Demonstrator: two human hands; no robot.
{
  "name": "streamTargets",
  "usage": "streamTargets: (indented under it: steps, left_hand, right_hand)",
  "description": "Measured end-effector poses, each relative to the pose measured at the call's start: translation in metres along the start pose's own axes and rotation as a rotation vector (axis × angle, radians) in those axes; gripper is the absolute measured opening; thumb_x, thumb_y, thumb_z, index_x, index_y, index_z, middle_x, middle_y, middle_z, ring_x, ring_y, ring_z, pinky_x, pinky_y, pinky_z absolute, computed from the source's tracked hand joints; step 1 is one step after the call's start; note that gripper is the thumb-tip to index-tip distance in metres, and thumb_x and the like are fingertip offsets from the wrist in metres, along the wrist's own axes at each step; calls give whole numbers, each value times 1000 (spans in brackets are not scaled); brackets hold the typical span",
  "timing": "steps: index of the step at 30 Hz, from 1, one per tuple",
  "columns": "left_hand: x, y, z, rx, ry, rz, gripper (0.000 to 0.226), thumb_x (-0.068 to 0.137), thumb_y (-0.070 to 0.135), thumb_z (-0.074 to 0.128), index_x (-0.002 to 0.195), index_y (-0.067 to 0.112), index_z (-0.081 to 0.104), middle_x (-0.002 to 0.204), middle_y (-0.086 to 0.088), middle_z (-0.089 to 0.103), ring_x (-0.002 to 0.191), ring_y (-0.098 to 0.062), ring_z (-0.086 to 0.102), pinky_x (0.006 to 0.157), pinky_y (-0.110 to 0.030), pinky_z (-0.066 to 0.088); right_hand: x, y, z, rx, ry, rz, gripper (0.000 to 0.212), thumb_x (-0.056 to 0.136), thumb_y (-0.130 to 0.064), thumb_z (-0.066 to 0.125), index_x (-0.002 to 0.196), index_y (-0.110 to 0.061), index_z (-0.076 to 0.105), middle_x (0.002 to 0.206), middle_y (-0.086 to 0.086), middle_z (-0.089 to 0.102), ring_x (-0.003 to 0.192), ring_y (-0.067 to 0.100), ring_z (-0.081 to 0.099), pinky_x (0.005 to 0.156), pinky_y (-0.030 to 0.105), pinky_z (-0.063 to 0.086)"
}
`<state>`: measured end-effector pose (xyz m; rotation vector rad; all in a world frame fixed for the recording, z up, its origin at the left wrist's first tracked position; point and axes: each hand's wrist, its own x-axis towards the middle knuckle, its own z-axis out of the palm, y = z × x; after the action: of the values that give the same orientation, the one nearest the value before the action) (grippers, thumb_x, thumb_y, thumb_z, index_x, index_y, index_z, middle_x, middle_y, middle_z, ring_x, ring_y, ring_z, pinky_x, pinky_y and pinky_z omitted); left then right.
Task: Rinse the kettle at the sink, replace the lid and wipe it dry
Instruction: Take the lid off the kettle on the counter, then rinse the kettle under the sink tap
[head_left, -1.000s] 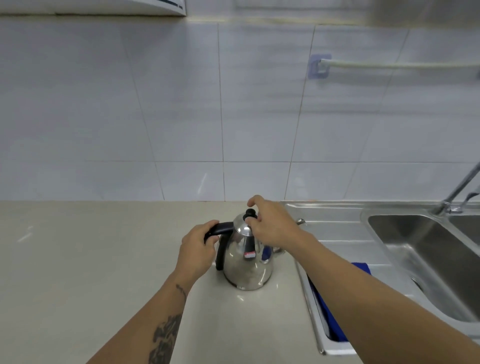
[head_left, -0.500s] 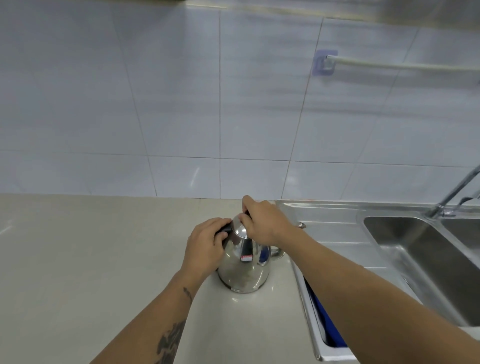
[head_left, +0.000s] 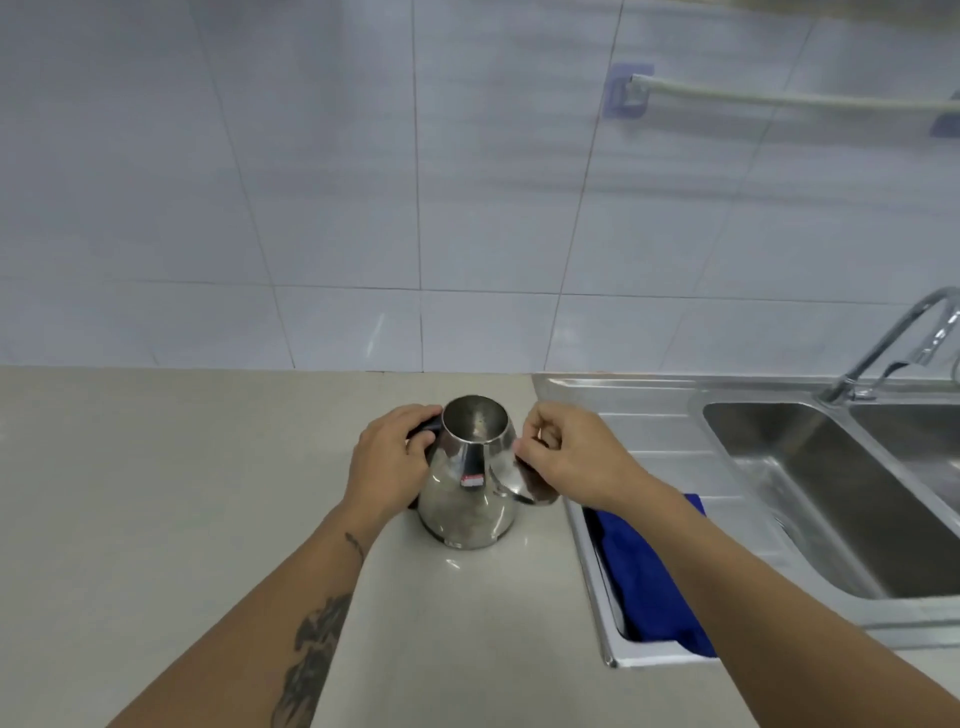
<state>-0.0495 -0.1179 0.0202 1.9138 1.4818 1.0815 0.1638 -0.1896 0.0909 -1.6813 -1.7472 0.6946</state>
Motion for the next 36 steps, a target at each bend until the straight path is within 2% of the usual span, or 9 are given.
streamTargets:
  steps: [3,6,8,11,16,22,29,33,36]
  left_hand:
    - [2,-3,-1,10,-42,6,34,91,10,58,120,26,68,123,9,66,116,-16,58,105,-37,44]
    - [2,-7,-1,13,-74,6,37,92,11,56,124,28,65,125,8,63,119,-18,56,107,-40,42]
    - [1,-8,0,16,-75,2,39,93,11,55,125,30,64,125,9,62,119,-18,55,107,-41,42]
    - [-1,-8,0,17,-75,1,40,93,9,54,126,29,63,125,8,61,120,-18,54,107,-40,42]
    - [-2,-7,0,12,-70,-6,41,94,6,52,127,29,62,125,8,61,120,-17,52,106,-36,41]
    - [-4,-6,3,21,-37,-9,42,93,5,51,124,29,64,123,8,62,118,-16,53,99,-27,39]
    - [-5,-3,3,24,-16,-1,42,92,3,51,124,28,65,124,8,63,117,-15,54,97,-24,37]
    - [-6,-2,2,-4,-17,-15,43,92,2,52,123,28,66,124,9,63,116,-14,55,96,-24,38]
    - [-5,-2,1,-27,-35,-10,43,92,2,53,123,28,66,123,9,63,116,-13,55,97,-24,38]
  right_hand:
    - [-22,30,11,-144,-198,129,13,90,-26,65,86,-14,62,63,-10,57,54,1,52,53,17,41]
    - [-34,59,36,-238,-325,228,11,89,-28,63,89,-17,59,78,0,70,69,16,68,57,28,53]
    - [-37,71,52,-274,-348,254,10,89,-26,59,93,-16,58,85,6,71,71,24,67,59,32,53]
    - [-41,82,69,-337,-336,256,9,91,-22,53,100,-17,54,90,7,67,70,20,61,56,28,47]
    - [-45,93,79,-308,-294,275,15,91,-19,55,106,-20,54,99,3,64,83,21,64,70,33,57]
    - [-48,96,76,-258,-287,298,22,92,-20,56,113,-22,58,100,-1,65,82,14,63,65,25,55]
    - [-42,91,64,-118,-251,370,22,92,-21,60,114,-20,62,80,4,69,64,13,61,61,29,54]
    - [-38,87,54,-28,-207,395,21,93,-18,61,114,-21,60,91,17,73,67,15,60,66,32,56]
    - [-32,85,44,69,-154,431,20,93,-17,61,112,-21,61,83,9,66,68,14,57,66,29,54]
